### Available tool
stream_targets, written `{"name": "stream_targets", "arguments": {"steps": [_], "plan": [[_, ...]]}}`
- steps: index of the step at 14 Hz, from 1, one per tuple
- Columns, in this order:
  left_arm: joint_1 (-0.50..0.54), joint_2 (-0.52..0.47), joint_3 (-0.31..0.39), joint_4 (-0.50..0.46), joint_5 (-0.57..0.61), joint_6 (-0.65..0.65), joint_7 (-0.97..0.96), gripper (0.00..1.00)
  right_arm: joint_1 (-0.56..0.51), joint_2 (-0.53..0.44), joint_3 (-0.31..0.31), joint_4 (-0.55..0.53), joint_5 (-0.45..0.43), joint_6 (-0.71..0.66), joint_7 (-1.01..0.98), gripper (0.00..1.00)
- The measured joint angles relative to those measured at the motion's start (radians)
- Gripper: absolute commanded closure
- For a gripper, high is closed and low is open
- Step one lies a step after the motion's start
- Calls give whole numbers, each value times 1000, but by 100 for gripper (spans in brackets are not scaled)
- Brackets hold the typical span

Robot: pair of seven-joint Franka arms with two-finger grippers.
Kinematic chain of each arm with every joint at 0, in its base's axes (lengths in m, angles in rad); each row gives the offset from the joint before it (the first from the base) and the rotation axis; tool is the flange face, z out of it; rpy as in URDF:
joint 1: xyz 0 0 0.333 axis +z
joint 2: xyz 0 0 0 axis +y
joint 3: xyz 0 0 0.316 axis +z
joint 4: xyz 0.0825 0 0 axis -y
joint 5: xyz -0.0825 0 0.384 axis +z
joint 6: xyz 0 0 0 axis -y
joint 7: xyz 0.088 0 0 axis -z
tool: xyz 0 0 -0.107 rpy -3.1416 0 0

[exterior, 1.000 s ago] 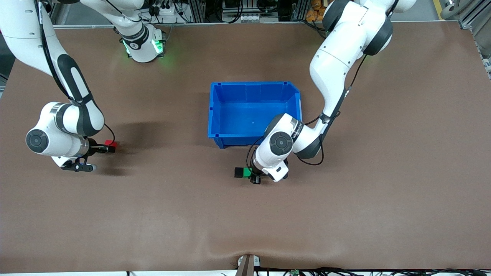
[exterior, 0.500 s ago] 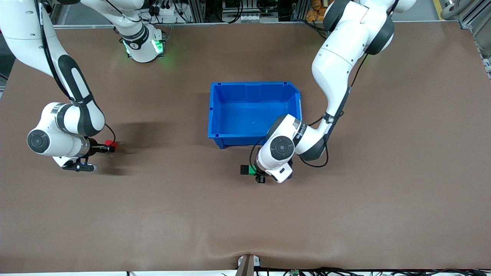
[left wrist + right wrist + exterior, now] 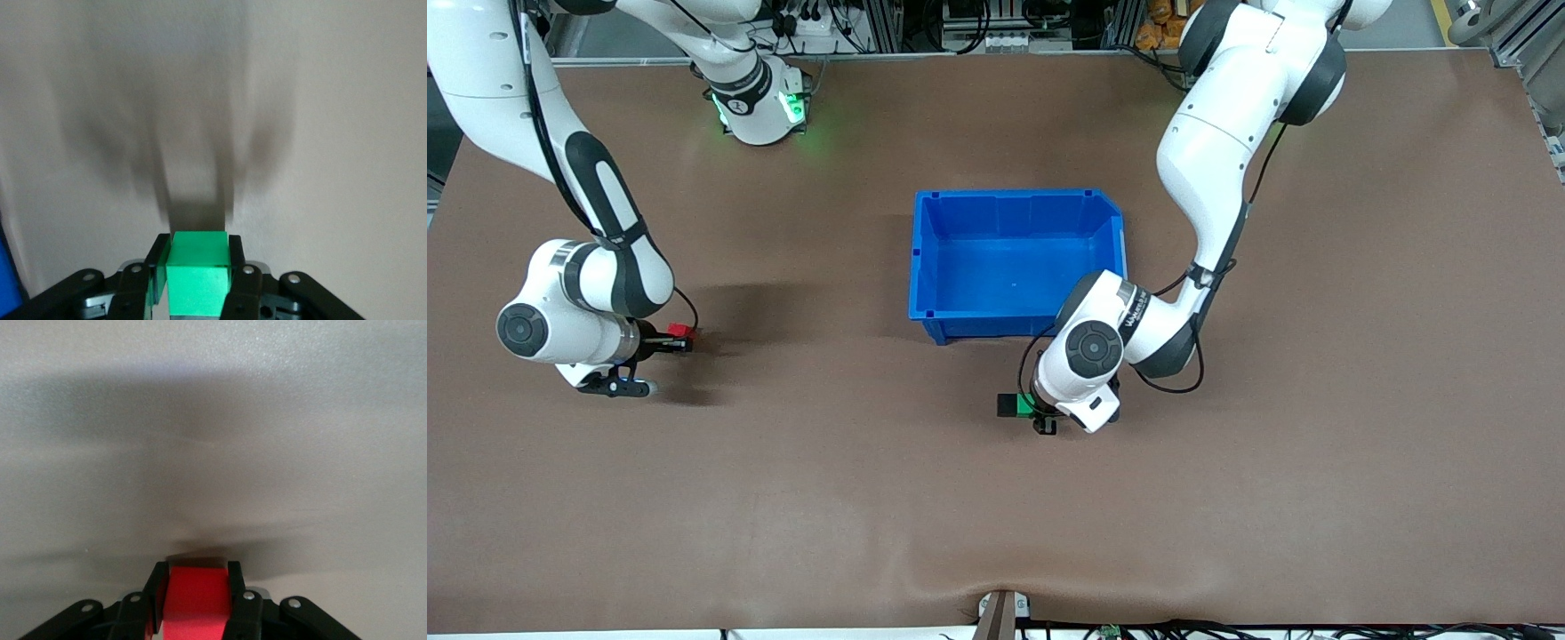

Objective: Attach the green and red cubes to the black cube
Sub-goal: 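Place the green cube against the black cube with the left gripper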

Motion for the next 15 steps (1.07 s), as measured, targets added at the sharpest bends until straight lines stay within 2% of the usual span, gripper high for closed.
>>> {"name": "stream_targets", "arguments": {"steps": [2,11,12,13,15], "plan": [[-9,0,-1,0,0,28,0,100,0,0,0,0,5,0,1,100],[-9,15,3,-4,-40,116,-1,100,2,0,2,14,41,-68,126,100],[-9,18,3,-5,-40,131,-1,95,4,0,3,19,41,-76,145,100],[-9,19,3,-5,-40,145,-1,83,5,0,4,22,41,-80,157,100],[-9,20,3,-5,-40,158,-1,30,6,-1,5,26,48,-82,170,100]]}}
